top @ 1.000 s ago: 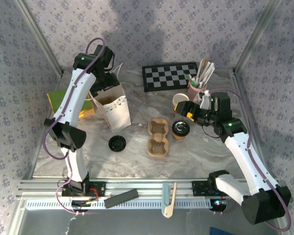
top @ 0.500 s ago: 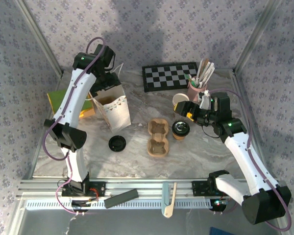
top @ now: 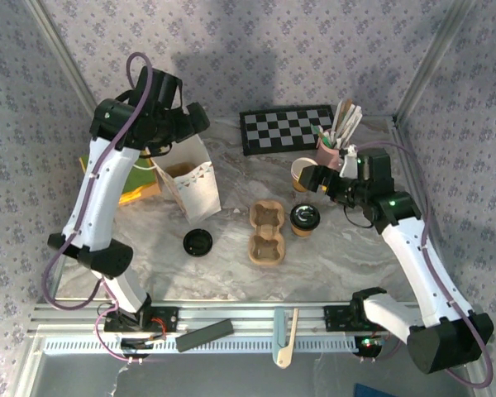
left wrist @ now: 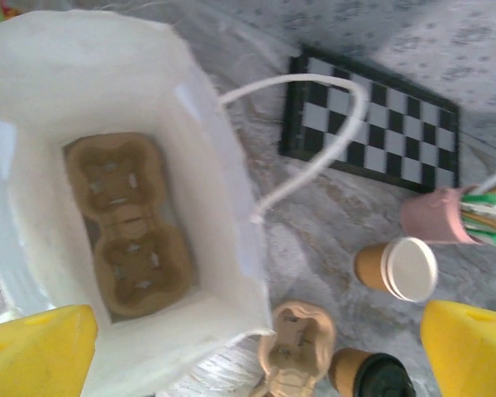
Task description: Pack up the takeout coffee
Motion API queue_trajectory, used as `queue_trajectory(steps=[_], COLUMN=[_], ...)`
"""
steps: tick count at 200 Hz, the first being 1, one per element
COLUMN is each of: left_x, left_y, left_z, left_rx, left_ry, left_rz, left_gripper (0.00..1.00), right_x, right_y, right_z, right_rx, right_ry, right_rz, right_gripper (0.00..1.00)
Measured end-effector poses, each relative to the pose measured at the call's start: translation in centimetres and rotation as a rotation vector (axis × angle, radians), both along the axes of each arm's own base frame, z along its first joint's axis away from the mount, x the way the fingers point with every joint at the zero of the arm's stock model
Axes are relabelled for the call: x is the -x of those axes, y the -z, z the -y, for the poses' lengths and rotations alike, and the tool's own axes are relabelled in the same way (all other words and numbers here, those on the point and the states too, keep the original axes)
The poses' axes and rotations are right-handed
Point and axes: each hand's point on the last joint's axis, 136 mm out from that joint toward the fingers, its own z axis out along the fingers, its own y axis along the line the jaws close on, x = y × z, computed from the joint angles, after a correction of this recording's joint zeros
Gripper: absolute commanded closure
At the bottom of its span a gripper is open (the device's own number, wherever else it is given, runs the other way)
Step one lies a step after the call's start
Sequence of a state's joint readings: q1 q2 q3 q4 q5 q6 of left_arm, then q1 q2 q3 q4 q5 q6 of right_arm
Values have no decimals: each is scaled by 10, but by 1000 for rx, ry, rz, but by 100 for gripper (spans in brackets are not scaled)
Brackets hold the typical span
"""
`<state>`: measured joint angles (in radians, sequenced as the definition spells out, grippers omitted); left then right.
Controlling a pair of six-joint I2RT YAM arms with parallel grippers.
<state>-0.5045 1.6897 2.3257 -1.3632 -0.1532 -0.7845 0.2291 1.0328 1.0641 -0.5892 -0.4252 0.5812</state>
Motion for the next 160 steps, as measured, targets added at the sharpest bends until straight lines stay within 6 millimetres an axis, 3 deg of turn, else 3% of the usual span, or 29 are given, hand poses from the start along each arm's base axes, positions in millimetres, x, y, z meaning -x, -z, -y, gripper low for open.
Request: queue_trajectory(steps=[29,61,89,117,143,160], left_x=[13,25,37,49,57,59], left_y=[-7,2,21,45,71,87], left_z=[33,76,112,141,157,156], left_rx=[8,9,13,23,17,-8], left_ry=[108,228,329,413,461,470], left_rz=[53,73,63,29,-14,-47], left_gripper=[0,0,0,0,0,0], right_x=[1,5,13,28,39,48], right_y=[-4,-6,-4,12,28,45], right_z=[10,26,41,54,60,59], right_rx=[52,110,173,252,299,339], right_ry=[33,97,150,174,175,157], right_rz=[-21,-55,-96,-169,-225,-276], right_gripper=[0,0,0,9,11,11])
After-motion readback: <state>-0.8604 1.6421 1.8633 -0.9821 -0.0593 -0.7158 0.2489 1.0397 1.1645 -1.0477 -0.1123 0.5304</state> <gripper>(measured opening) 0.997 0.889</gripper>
